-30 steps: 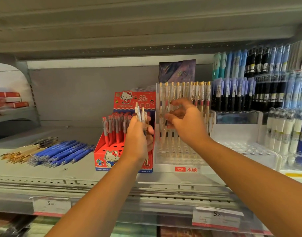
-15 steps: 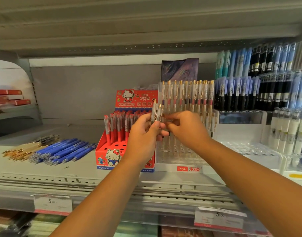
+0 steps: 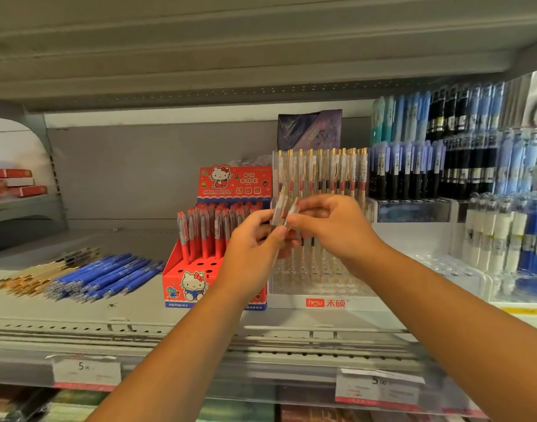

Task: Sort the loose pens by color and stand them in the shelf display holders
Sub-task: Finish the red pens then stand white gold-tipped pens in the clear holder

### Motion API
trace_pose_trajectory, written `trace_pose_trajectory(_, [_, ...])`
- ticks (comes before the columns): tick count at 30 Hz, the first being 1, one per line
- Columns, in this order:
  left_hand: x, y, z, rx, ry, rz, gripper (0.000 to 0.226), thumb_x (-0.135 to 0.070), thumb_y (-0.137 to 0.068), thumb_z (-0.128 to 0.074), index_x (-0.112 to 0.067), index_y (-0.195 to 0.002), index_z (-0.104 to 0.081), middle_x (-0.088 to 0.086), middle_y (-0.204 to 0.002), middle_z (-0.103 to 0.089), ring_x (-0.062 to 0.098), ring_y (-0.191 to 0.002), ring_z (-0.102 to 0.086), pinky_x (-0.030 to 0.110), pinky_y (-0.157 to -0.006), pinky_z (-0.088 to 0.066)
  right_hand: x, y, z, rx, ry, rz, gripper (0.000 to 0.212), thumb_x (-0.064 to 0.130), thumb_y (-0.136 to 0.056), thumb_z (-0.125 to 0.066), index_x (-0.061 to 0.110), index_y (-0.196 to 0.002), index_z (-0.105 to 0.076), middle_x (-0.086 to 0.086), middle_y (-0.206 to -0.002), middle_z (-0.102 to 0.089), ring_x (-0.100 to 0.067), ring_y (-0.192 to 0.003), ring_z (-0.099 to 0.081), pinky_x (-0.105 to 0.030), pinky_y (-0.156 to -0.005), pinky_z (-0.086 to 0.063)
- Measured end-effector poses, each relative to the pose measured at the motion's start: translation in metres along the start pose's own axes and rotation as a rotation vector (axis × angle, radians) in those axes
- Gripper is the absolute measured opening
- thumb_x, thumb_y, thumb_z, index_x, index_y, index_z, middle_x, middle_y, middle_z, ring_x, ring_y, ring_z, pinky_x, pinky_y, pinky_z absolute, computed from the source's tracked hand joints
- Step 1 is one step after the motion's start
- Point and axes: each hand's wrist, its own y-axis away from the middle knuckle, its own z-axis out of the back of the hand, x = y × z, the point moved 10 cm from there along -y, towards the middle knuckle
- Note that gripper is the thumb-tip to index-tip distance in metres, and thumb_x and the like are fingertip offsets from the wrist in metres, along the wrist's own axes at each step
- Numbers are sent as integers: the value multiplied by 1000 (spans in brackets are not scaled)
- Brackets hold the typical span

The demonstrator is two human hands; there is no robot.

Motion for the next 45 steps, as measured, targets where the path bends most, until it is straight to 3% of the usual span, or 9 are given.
trace_pose_trajectory(3, [-2, 0, 8, -65, -11, -13, 21, -10, -100, -53, -24, -109, -66, -4, -96, -75, 12, -92, -72, 31, -80, -59, 0, 0, 10, -50, -113, -26, 19, 5, -84, -74, 9, -100, -66, -6, -84, -74, -17, -74, -74, -26, -64, -60])
trace_pose_trajectory(7, [-5, 1, 19, -148, -46, -20, 25, -11, -98, -54, -31, -101, -69, -20, -88, -73, -5, -83, -66, 7, -63, -49, 7, -2, 29, -133, -89, 14, 23, 2, -85, -72, 19, -96, -61, -3, -79, -74, -17, -71, -74, -27, -59, -60])
trace_pose_trajectory(12, [-10, 3, 26, -210, -54, -47, 28, -15, -98, -58, -42, -95, -65, -33, -87, -69, -15, -85, -62, 2, -61, -46, 7, -11, 49, -205, -70, 36, 25, -3, -85, -71, 20, -88, -61, -8, -87, -71, -19, -76, -74, -31, -62, -61])
trace_pose_trajectory(21, [-21, 5, 23, -194, -143, -137, 36, -8, -87, -72, -42, -97, -65, -21, -89, -71, -6, -81, -67, 5, -65, -48, 5, -22, 34, -172, 33, 76, 24, -3, -84, -72, 19, -86, -62, -8, -87, -68, -15, -75, -71, -26, -58, -60])
trace_pose_trajectory(28, [-18, 5, 29, -236, -159, -128, 32, -13, -83, -77, -36, -104, -69, -14, -86, -72, 1, -82, -68, 9, -68, -51, 9, -26, 19, -121, 267, 133, 28, 6, -84, -75, 31, -85, -63, 0, -89, -69, -15, -78, -70, -30, -60, -61])
trace_pose_trajectory(32, [-18, 5, 28, -227, -160, -130, 32, -15, -82, -78, -36, -104, -68, -16, -84, -72, 1, -78, -68, 8, -66, -50, 0, -21, -4, -21, 476, 137, 20, 11, -86, -74, 19, -104, -70, 10, -87, -67, -10, -73, -68, -30, -58, -61])
trace_pose_trajectory(38, [-15, 3, 25, -204, -177, -112, 34, -16, -80, -80, -33, -107, -69, -8, -88, -72, 6, -80, -69, 12, -67, -53, 11, -17, -19, 55, 704, 210, 34, 7, -91, -64, 16, -123, -67, 0, -113, -71, -13, -95, -65, -28, -86, -55])
trace_pose_trajectory(41, [-12, 3, 26, -208, -188, -104, 35, -19, -79, -80, -32, -109, -69, -3, -93, -71, 9, -82, -69, 13, -68, -54, 13, -17, -18, 45, 717, 200, 31, 8, -90, -65, 15, -120, -69, -2, -109, -72, -17, -95, -67, -33, -87, -57])
trace_pose_trajectory(45, [-8, 2, 26, -210, -189, -77, 36, -19, -79, -81, -27, -112, -70, 2, -93, -71, 17, -84, -69, 20, -72, -58, 9, -20, -10, 7, 671, 161, 24, 8, -86, -69, 13, -110, -67, 4, -85, -66, -12, -78, -65, -35, -73, -61])
